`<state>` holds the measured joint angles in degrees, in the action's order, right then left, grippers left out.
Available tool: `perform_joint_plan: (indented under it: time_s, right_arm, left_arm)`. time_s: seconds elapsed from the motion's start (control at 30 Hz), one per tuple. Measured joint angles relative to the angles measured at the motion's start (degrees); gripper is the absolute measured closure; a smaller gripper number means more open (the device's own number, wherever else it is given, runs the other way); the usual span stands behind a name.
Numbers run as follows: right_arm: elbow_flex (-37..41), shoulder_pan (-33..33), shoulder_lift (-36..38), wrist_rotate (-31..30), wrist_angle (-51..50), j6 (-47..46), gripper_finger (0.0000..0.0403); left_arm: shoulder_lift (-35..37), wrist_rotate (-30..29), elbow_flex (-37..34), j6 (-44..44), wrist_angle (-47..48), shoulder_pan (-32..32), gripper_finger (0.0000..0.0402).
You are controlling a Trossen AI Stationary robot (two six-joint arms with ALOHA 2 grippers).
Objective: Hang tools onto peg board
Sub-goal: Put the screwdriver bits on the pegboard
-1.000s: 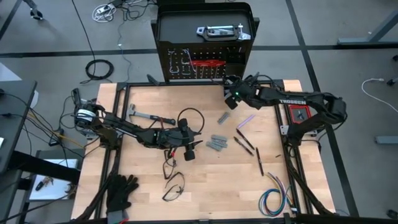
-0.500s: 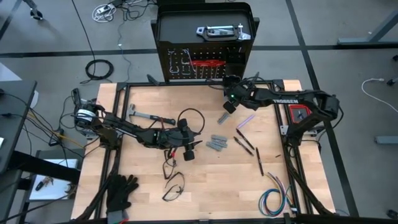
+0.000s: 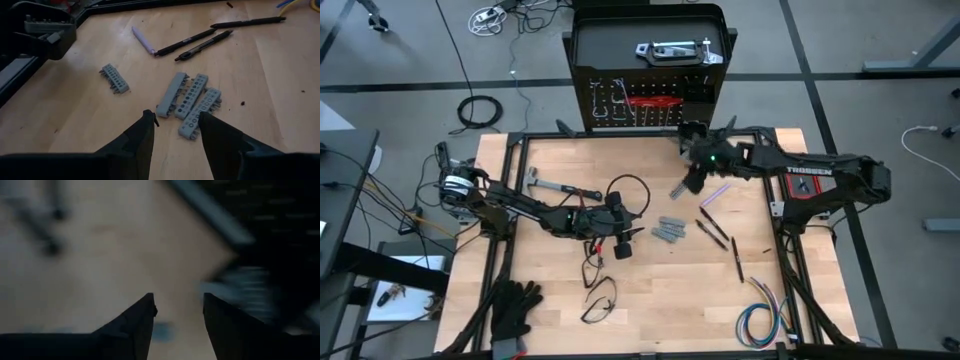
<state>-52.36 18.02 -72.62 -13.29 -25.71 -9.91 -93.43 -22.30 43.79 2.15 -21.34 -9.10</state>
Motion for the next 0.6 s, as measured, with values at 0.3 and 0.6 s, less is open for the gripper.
perform_joint_plan:
  time_s: [0.3, 0.6]
  right_arm:
    - [1.3, -15.1, -4.9, 19.5, 6.7, -2.3, 0.0226]
    - [1.4, -21.7, -15.7, 13.4, 3.5, -11.4, 0.0224]
  left_arm:
    - [0.0, 2.0, 0.0, 0.0, 0.2, 0.0, 0.0245]
    - [0.0, 2.0, 0.0, 0.4, -0.1, 0.0, 0.0245]
